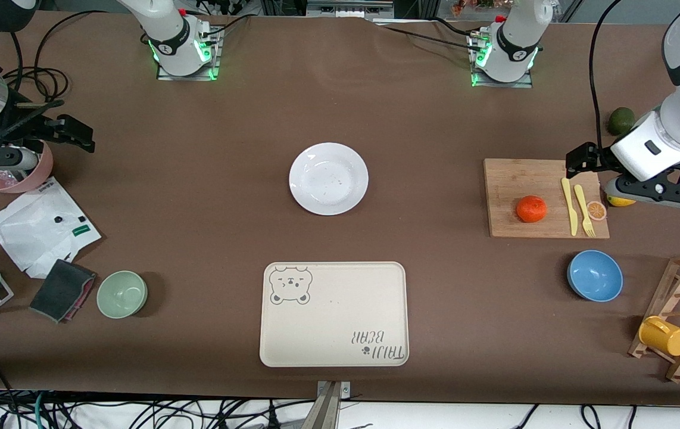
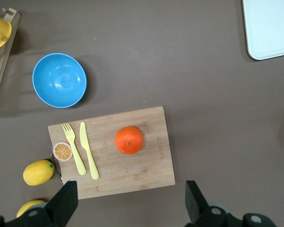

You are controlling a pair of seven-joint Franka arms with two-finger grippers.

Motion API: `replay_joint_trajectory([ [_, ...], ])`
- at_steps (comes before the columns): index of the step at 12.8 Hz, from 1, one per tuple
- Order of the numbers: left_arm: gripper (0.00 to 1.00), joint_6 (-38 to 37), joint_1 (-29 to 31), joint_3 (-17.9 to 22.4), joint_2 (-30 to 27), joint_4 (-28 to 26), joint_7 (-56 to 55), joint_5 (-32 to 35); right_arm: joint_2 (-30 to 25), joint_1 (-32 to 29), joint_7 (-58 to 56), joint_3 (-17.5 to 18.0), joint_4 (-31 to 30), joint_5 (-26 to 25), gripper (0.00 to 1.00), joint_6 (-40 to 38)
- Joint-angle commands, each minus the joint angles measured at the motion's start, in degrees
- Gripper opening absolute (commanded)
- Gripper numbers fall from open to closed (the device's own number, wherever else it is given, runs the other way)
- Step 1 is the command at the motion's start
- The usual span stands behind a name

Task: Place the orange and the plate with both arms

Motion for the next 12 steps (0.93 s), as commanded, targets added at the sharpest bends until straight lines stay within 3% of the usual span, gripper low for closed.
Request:
replay_joint_trajectory([
  [1,1.0,-0.69,0.47,-0.12,-0.45,0.45,1.54,-0.82,-0.26,-0.13,-0.22,0.12,-0.16,0.32,1.0,0.33],
  [12,1.0,-0.78,0.47,-0.12,-0.45,0.45,1.54,-0.82,-0.17,-0.04,1.36,0.56,-0.08,0.32,1.0,-0.2],
])
